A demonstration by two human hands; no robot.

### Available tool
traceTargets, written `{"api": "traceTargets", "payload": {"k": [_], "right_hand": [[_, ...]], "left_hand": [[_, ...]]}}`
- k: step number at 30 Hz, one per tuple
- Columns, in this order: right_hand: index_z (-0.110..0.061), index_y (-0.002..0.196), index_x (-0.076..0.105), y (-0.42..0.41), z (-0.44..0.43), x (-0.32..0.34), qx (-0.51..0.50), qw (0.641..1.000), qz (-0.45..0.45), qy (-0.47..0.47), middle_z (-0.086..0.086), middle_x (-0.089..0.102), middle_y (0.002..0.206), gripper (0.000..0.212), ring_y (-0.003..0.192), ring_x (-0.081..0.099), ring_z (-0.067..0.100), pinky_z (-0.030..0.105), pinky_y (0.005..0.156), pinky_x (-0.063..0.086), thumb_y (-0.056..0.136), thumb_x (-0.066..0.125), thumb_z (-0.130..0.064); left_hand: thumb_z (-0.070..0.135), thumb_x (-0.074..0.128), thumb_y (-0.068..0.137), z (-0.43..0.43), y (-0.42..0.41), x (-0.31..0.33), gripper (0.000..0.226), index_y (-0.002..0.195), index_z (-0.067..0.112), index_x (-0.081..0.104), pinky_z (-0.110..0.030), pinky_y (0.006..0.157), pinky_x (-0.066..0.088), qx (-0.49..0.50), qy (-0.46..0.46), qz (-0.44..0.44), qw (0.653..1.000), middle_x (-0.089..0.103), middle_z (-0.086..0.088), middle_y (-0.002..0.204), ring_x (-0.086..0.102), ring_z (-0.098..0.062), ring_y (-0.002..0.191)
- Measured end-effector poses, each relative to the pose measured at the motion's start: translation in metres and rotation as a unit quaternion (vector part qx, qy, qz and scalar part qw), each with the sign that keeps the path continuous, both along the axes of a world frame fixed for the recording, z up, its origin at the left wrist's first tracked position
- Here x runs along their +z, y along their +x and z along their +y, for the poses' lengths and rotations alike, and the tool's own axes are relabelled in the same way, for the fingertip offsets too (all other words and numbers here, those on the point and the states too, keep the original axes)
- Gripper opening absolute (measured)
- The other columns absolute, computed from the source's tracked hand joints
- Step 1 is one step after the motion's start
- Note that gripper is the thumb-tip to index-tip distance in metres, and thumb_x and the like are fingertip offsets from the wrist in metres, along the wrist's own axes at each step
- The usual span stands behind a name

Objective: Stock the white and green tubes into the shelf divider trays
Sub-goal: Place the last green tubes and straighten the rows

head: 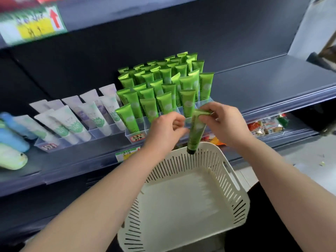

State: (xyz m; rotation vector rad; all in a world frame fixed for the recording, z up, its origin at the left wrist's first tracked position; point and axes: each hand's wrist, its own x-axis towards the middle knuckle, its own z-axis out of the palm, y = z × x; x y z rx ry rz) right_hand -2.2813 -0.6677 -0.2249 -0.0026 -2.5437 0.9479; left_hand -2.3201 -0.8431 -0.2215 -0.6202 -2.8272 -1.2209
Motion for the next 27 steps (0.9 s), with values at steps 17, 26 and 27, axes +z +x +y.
{"api": "traceTargets", "payload": {"k": [17,26,27], "right_hand": [[-0.016,0.113,0.059,-0.086,0.053,0.025,-0.064,0.995,0.028,0.067,0.009,0.061,0.106,0.022,0.095,0.057,0.034,0.036,0.072,0.042,0.093,0.050,-0.017],[-0.014,0.121,0.056,-0.095,0.054,0.010,-0.037,0.994,-0.054,0.084,0.012,0.058,0.114,0.027,0.102,0.056,0.034,0.043,0.083,0.048,0.097,0.044,-0.018],[-0.014,0.121,0.056,-0.094,0.053,0.012,-0.035,0.995,-0.055,0.081,0.011,0.057,0.115,0.027,0.103,0.055,0.034,0.042,0.083,0.047,0.097,0.044,-0.020]], "left_hand": [[0.030,0.052,0.099,0.065,-0.079,0.060,0.021,0.101,0.018,0.069,-0.044,0.099,0.040,-0.018,-0.351,0.137,0.926,0.065,-0.005,0.099,0.058,-0.028,0.100],[0.037,0.055,0.096,0.051,-0.079,0.058,0.032,0.123,0.020,0.063,-0.044,0.105,0.037,-0.016,-0.301,0.142,0.943,0.065,-0.005,0.118,0.053,-0.024,0.116],[0.037,0.056,0.096,0.047,-0.078,0.059,0.034,0.125,0.021,0.061,-0.045,0.105,0.037,-0.013,-0.290,0.143,0.946,0.064,-0.005,0.121,0.051,-0.023,0.119]]}}
